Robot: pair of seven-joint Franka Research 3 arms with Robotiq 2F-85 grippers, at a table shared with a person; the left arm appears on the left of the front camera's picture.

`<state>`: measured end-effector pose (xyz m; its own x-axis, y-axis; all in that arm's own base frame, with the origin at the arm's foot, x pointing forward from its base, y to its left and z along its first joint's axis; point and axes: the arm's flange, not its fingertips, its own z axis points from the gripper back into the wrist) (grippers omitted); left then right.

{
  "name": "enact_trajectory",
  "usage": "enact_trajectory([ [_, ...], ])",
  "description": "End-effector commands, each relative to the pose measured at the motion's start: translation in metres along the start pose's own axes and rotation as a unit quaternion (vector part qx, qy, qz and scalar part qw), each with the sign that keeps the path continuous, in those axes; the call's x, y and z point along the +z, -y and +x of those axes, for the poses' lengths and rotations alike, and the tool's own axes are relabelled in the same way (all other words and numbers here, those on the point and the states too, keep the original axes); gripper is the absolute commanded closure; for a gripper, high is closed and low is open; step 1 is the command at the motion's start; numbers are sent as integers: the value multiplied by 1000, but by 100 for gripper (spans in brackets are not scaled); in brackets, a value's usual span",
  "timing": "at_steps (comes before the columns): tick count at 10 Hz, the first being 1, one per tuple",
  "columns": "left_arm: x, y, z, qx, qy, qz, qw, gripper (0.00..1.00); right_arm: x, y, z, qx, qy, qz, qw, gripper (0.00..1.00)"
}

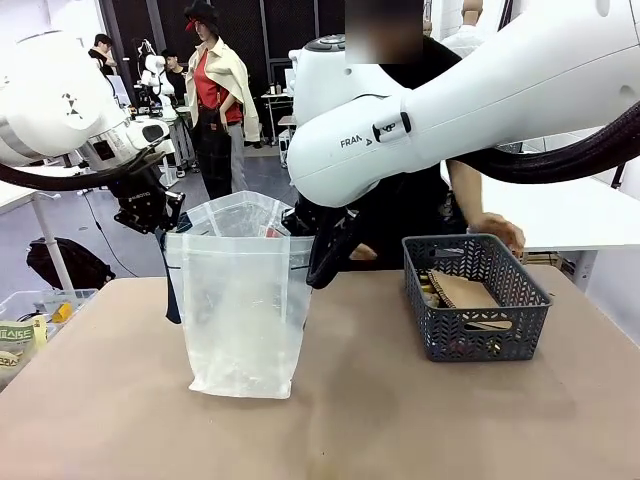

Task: Transfer purchased items from the store into the shopping bag.
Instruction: Open the Reusable shopping bag in the center of the table, then move the Reusable shopping bag to the right side of the table.

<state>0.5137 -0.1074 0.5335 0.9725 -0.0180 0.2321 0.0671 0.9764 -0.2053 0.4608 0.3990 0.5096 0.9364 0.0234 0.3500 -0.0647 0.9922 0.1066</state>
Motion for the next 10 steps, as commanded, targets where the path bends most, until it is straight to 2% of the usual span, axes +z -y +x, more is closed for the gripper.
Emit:
enact_trajectory([
  [1,3,-2,1,3,3,0,1000,100,2,0,1,-1,4,3,1000,100],
  [10,3,-2,1,3,3,0,1000,100,2,0,1,-1,4,3,1000,100],
])
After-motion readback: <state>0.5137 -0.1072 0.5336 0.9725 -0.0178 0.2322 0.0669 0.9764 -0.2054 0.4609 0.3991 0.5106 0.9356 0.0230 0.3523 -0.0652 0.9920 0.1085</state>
